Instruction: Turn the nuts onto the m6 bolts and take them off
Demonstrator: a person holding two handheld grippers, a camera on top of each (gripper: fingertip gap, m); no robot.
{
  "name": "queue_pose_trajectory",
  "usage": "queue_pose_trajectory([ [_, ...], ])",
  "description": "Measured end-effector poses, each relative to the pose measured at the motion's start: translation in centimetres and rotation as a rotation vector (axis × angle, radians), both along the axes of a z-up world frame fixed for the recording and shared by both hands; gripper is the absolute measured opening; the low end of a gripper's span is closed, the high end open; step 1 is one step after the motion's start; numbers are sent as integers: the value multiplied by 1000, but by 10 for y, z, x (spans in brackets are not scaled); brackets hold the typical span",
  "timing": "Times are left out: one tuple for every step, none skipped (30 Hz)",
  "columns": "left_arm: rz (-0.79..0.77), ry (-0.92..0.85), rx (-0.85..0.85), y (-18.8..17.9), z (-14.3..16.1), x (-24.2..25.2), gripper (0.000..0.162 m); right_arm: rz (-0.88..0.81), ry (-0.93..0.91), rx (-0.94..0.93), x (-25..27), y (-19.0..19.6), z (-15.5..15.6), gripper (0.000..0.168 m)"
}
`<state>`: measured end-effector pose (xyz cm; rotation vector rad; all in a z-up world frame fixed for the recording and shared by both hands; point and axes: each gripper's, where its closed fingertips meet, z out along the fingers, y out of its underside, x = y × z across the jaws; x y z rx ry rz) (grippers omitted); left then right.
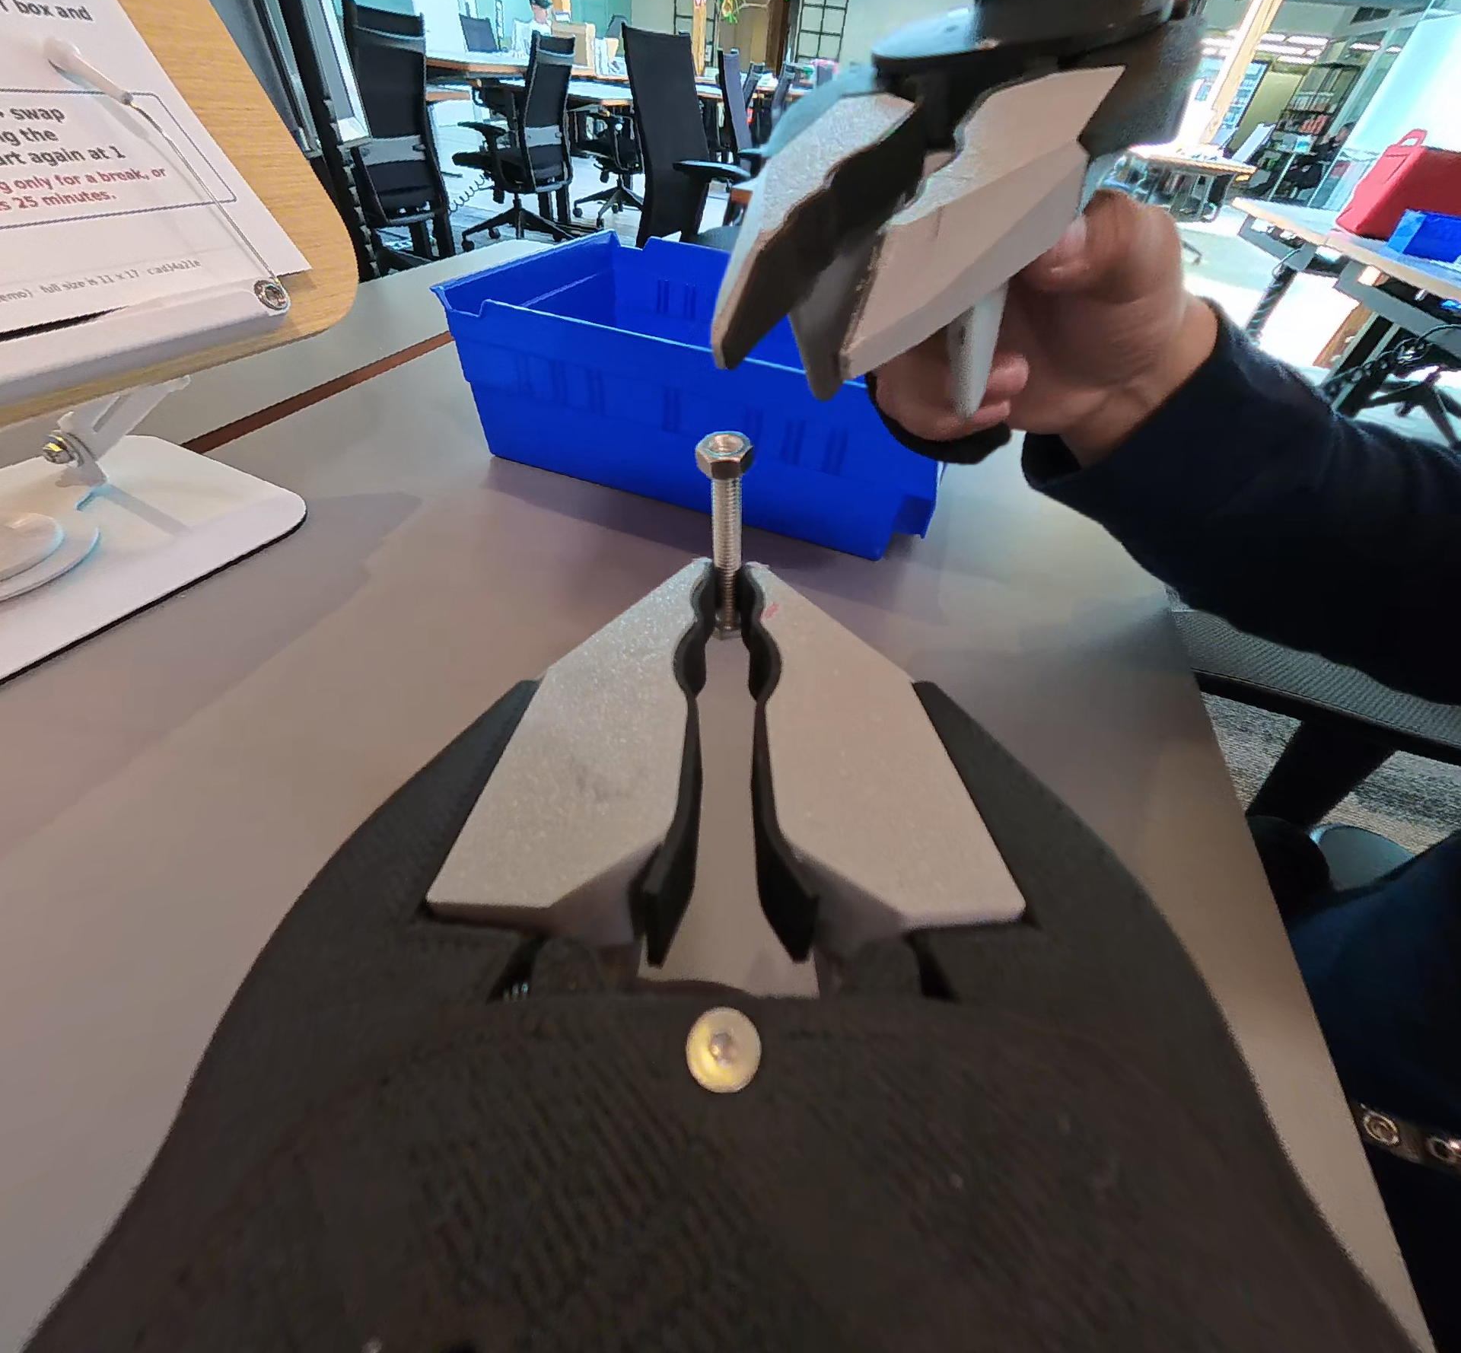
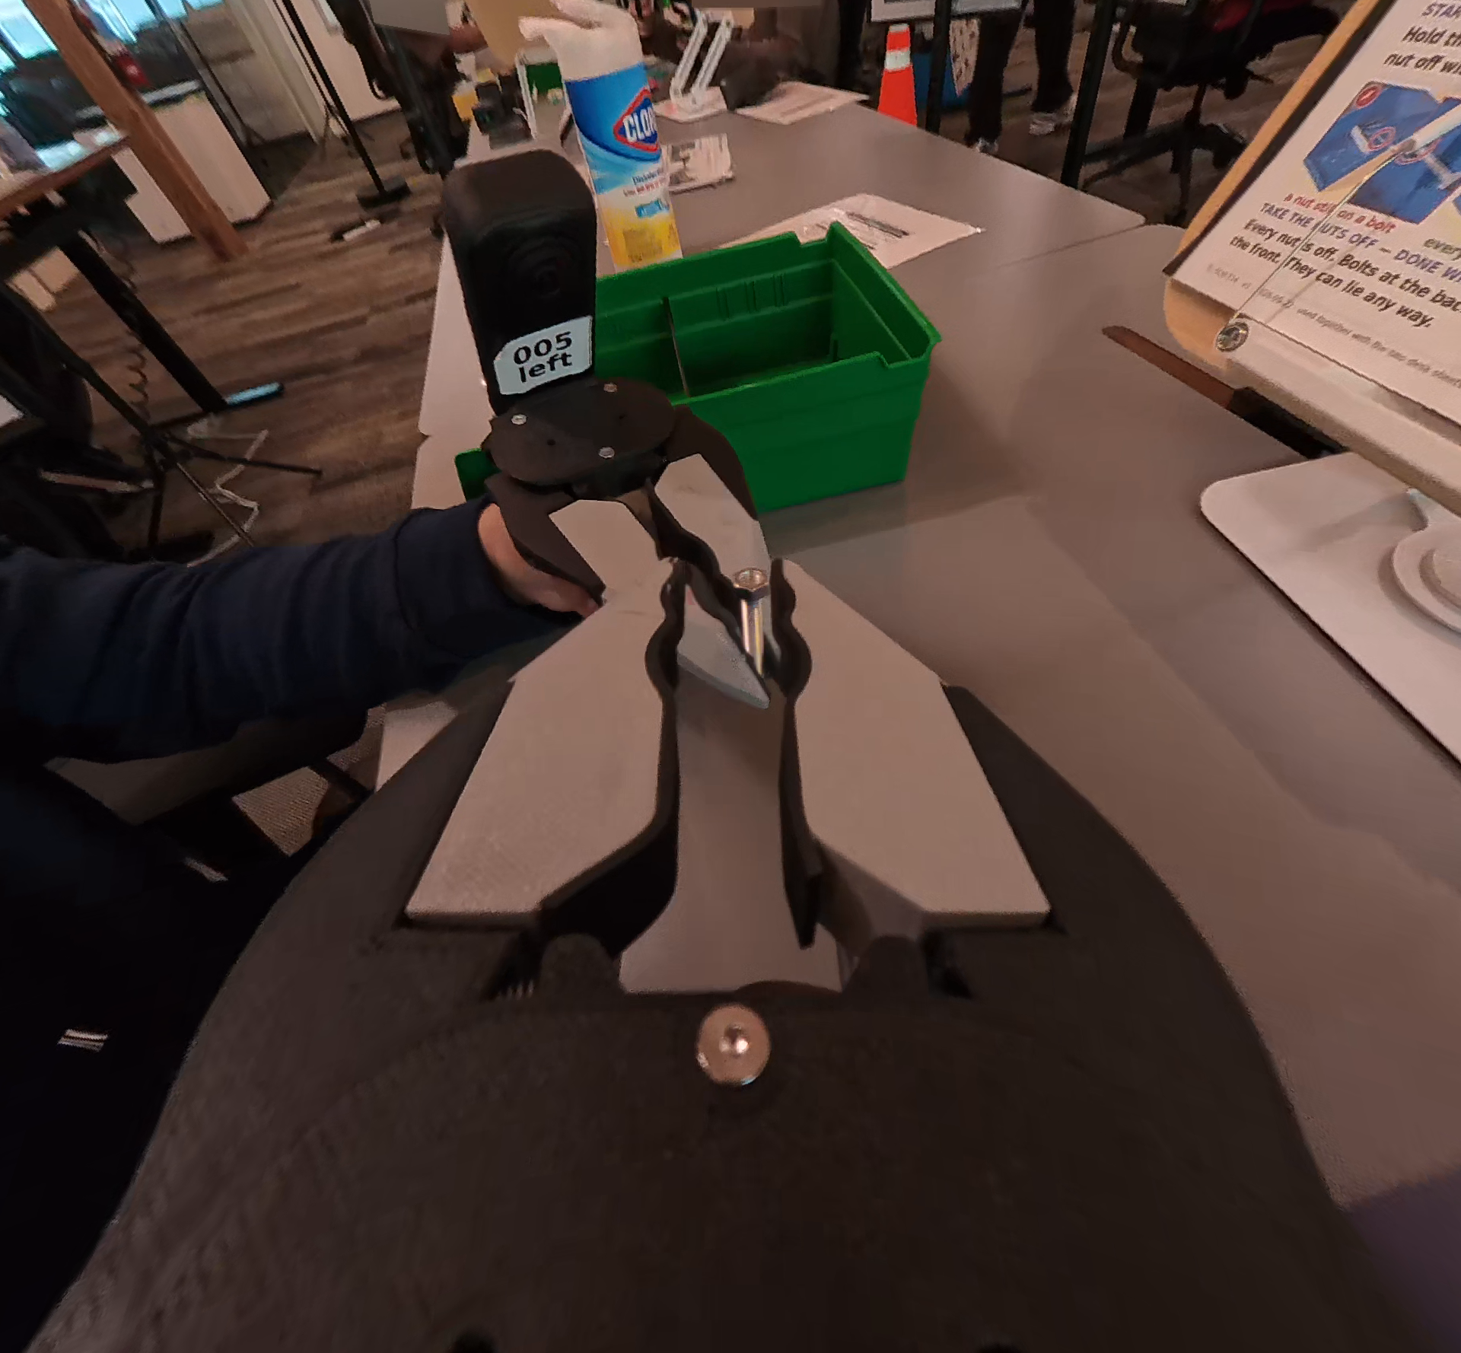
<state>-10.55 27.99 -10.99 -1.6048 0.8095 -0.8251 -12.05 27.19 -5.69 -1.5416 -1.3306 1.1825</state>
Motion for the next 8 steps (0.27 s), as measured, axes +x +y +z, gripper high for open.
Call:
queue_pose_trajectory([
  [-2, 2, -1, 0, 0, 0, 2, 5, 21, -12, 1, -2, 0, 19],
  [-3, 4, -1, 0, -1, 1, 2, 7, 38, -22, 1, -3, -2, 21],
  [-2, 7, -1, 0, -2, 1, 2, 7, 49, -29, 2, -4, -4, 25],
  [-2, 10, -4, 0, -3, 1, 2, 4, 56, -28, 2, -4, -7, 30],
  [-2, 13, -7, 0, -4, 2, 2, -4, 63, -18, 1, -3, -10, 34],
  [-2, 17, -9, 1, -5, 2, 2, -13, 74, 8, 1, -2, -12, 36],
  [-1, 20, -10, 1, -6, 2, 2, -20, 90, 42, 1, -2, -13, 35],
  [0, 23, -9, 1, -6, 2, 2, -29, 102, 72, 2, -1, -14, 34],
])
